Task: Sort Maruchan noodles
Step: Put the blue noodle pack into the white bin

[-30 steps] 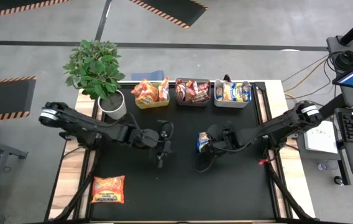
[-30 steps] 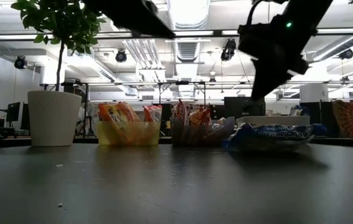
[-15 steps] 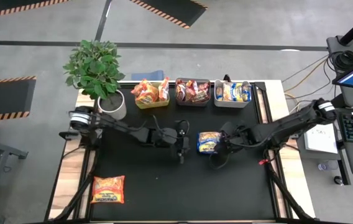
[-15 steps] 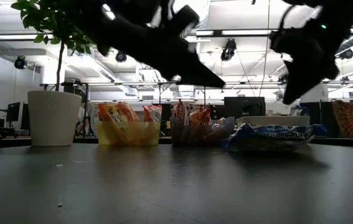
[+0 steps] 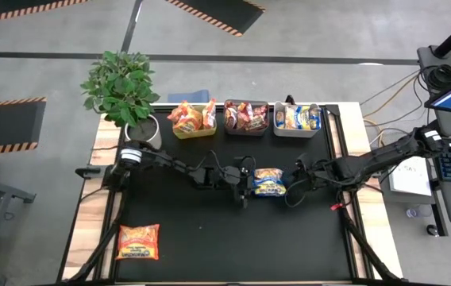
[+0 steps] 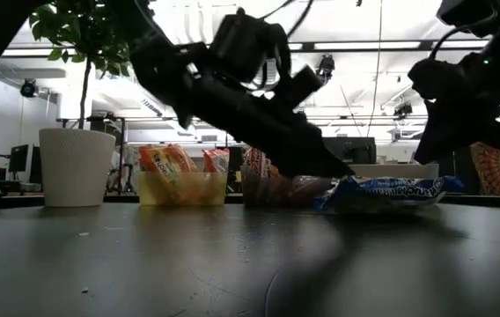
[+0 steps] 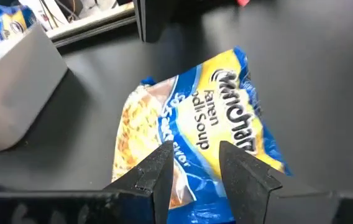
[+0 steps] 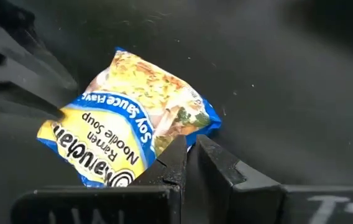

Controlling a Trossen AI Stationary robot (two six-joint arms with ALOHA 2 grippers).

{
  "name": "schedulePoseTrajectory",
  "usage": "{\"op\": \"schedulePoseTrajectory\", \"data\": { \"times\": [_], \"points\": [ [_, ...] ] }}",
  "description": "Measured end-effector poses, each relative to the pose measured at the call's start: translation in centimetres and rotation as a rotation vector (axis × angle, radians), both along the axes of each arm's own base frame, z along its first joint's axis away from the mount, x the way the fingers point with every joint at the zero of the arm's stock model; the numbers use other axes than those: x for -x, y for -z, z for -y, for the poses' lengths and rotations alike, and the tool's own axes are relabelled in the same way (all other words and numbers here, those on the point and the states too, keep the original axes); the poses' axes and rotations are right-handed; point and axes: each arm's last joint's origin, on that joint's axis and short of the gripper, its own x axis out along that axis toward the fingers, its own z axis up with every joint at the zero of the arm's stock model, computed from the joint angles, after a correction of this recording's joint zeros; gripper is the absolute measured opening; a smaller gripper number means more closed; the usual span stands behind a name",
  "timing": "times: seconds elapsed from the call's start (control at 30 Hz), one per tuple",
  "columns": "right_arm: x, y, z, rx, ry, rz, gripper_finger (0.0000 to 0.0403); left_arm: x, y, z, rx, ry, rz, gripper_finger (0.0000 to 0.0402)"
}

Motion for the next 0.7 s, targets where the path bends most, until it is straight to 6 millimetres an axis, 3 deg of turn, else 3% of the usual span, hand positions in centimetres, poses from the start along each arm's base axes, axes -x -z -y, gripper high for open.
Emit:
{"op": "schedulePoseTrajectory", "data": {
  "times": [0.27, 0.7],
  "points": [
    [0.4, -0.1, 0.3, -0.124, 0.033, 0.047, 0.0067, 0.0, 1.4, -0.4, 0.003, -0.011, -0.067, 0.0112],
    [-1.2, 0.6, 0.4, -0.220, -0.067, 0.149, 0.0230, 0.6, 2.2, -1.6, 0.034, -0.057, -0.119, 0.0112]
  ]
}}
